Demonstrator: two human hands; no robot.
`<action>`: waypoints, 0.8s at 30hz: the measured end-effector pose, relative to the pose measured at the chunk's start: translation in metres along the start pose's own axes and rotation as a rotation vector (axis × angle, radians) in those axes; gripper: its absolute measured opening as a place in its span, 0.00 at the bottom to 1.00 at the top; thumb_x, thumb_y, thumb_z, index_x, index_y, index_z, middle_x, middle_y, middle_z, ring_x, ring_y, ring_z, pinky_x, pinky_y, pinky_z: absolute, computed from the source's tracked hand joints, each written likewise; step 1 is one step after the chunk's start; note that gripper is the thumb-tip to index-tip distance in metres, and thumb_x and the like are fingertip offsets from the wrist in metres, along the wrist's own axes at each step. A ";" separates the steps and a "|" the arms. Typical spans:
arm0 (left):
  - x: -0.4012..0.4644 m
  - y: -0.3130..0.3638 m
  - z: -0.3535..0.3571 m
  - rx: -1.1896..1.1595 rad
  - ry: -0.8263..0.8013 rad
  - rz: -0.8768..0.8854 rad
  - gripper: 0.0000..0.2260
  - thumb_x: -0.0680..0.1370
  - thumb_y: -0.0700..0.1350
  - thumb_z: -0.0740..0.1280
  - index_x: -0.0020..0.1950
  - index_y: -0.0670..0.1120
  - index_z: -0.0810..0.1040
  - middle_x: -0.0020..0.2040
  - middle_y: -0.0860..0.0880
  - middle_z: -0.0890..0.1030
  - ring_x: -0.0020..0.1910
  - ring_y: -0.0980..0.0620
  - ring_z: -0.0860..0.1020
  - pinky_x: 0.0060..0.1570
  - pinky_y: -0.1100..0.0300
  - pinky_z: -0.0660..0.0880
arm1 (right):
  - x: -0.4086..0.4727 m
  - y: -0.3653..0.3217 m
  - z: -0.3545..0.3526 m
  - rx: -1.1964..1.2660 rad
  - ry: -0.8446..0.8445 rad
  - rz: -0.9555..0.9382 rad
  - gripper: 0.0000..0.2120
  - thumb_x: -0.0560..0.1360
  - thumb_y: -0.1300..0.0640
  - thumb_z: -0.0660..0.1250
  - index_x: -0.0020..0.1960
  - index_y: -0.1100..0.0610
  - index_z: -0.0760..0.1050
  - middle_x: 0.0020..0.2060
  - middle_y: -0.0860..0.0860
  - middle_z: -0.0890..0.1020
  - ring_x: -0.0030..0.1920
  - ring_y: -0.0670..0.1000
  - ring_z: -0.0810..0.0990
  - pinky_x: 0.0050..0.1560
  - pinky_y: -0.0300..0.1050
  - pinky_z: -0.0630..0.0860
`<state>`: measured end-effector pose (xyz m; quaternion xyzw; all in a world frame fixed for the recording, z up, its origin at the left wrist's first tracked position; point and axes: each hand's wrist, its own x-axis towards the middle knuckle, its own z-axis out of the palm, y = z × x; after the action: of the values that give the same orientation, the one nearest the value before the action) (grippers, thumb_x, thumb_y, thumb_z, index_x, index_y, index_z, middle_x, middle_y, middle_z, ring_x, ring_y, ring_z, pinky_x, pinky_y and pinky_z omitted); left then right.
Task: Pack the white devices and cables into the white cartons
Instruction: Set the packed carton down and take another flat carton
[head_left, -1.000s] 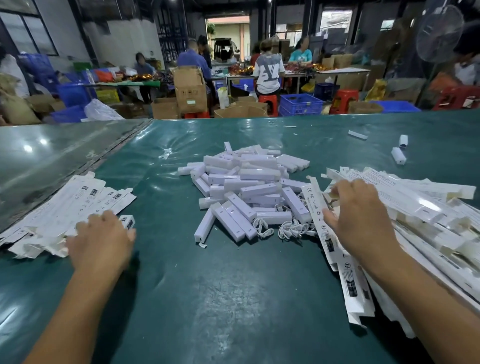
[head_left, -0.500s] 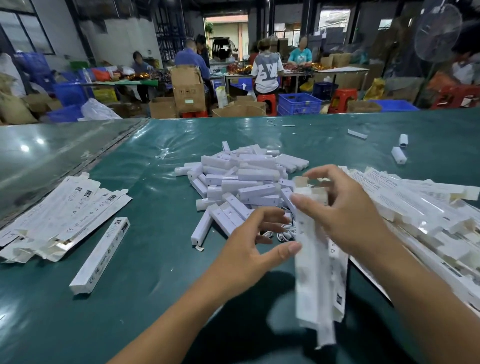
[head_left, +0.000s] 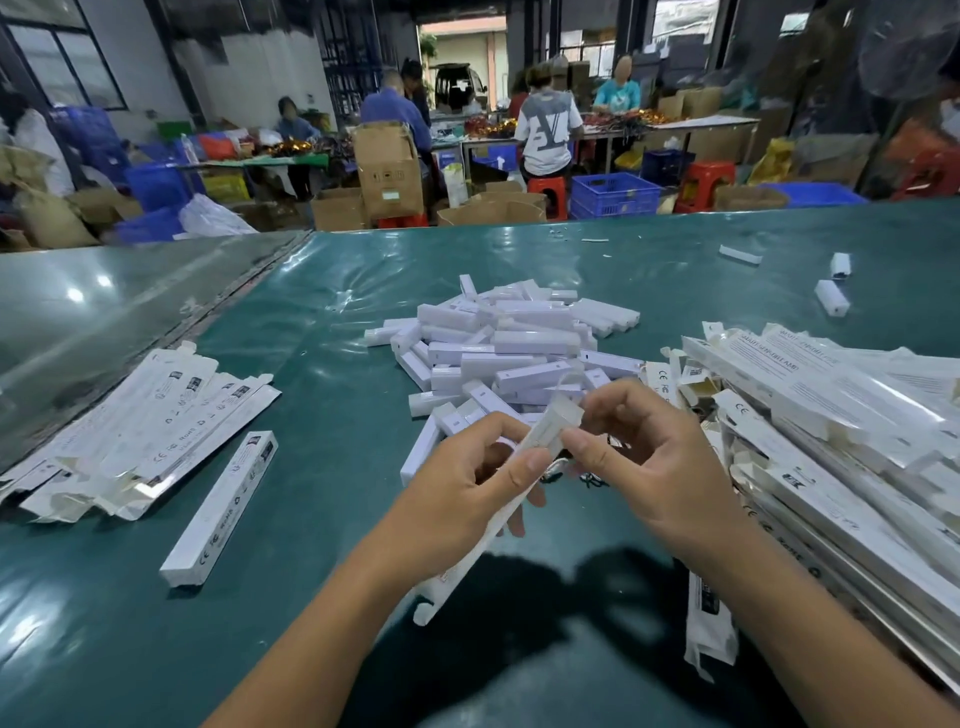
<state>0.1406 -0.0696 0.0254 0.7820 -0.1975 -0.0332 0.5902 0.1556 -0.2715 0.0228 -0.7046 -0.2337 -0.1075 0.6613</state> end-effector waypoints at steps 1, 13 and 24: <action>0.000 0.000 -0.003 0.000 -0.002 -0.002 0.10 0.79 0.60 0.66 0.53 0.55 0.78 0.44 0.49 0.85 0.37 0.48 0.83 0.40 0.58 0.76 | 0.000 0.000 -0.001 -0.027 -0.006 -0.019 0.08 0.72 0.46 0.75 0.46 0.47 0.78 0.40 0.50 0.83 0.40 0.50 0.83 0.42 0.44 0.81; -0.001 -0.002 -0.010 0.437 -0.009 0.219 0.12 0.82 0.53 0.67 0.65 0.61 0.75 0.50 0.63 0.81 0.49 0.59 0.79 0.46 0.68 0.73 | -0.006 0.005 0.000 -0.343 -0.025 -0.183 0.09 0.75 0.45 0.70 0.54 0.43 0.78 0.41 0.41 0.80 0.39 0.46 0.80 0.40 0.33 0.74; 0.004 -0.027 -0.051 0.585 0.281 0.050 0.09 0.78 0.52 0.72 0.51 0.56 0.73 0.37 0.53 0.80 0.33 0.49 0.76 0.35 0.49 0.76 | 0.012 0.016 -0.017 -0.734 0.022 0.121 0.05 0.80 0.58 0.68 0.48 0.48 0.78 0.41 0.43 0.83 0.42 0.44 0.80 0.48 0.39 0.76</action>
<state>0.1660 -0.0184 0.0164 0.9103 -0.1342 0.1479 0.3625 0.1760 -0.2862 0.0157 -0.9063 -0.1303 -0.1524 0.3722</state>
